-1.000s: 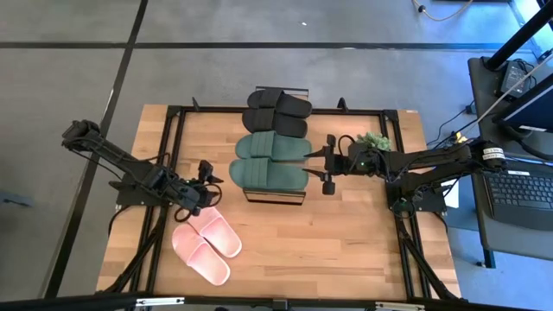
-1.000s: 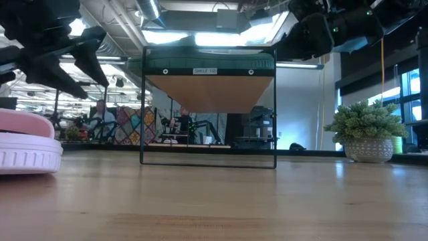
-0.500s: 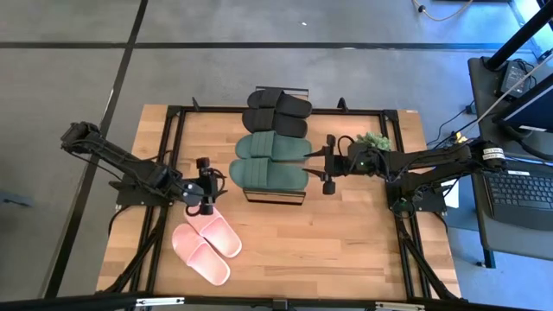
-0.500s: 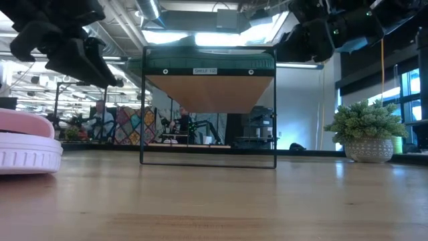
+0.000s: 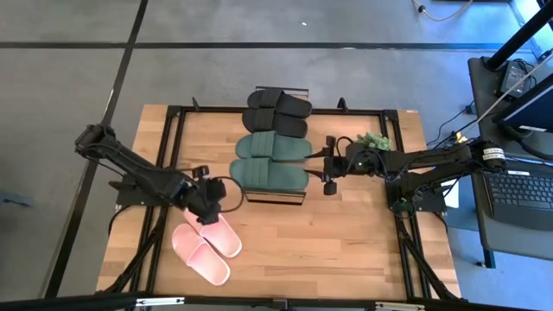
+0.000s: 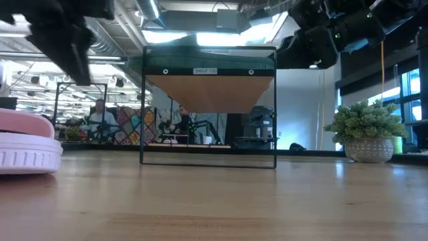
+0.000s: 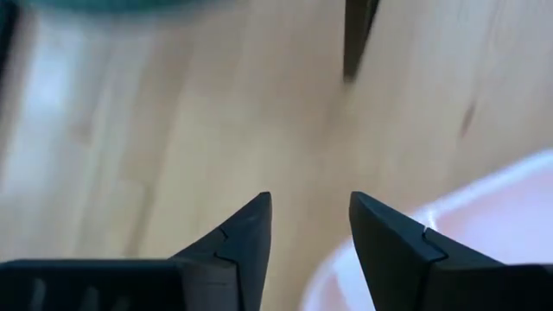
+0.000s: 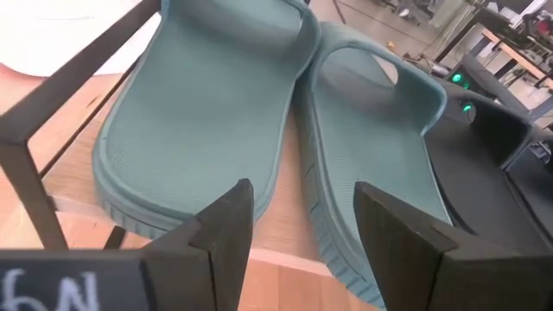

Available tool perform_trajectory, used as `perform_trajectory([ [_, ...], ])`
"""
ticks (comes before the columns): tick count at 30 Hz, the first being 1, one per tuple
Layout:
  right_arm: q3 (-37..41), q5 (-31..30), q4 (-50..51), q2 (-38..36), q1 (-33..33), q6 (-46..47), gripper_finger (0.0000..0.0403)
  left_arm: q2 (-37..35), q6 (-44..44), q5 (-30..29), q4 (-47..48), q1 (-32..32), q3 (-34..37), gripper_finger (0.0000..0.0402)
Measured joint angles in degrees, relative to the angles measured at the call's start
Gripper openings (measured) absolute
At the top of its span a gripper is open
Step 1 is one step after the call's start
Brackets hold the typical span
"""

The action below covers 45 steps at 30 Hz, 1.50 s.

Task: Pick and place slides into the shelf
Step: Put the top pink slipper under the shelf

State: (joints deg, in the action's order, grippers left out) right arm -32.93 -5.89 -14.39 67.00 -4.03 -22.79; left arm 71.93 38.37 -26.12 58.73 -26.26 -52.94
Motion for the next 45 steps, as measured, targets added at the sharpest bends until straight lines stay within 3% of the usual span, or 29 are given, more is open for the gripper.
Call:
perform_trajectory([
  [7, 0.0, 0.0, 0.3, 0.0, 0.0, -0.2, 0.0200, 8.0, 17.6, 7.3, 3.2, -5.2, -5.4, 0.0147],
  [16, 0.0, 0.0, 1.1, 0.0, 0.0, -1.4, 0.0200, 16.0, 35.7, 14.6, 3.7, -13.3, -6.3, 0.0147],
  [25, 0.0, 0.0, 1.3, 0.0, 0.0, -3.0, 0.0200, 21.3, 35.2, 20.4, 3.4, -12.3, -6.4, 0.0147],
  [39, 0.0, 0.0, 1.5, 0.0, 0.0, -3.0, 0.0200, 21.4, 36.4, 20.2, 2.6, -8.9, -6.4, 0.0148],
  [45, 0.0, 0.0, 1.5, 0.0, 0.0, -3.0, 0.0200, 21.4, 38.0, 23.9, 2.5, -7.2, -6.4, 0.0184],
])
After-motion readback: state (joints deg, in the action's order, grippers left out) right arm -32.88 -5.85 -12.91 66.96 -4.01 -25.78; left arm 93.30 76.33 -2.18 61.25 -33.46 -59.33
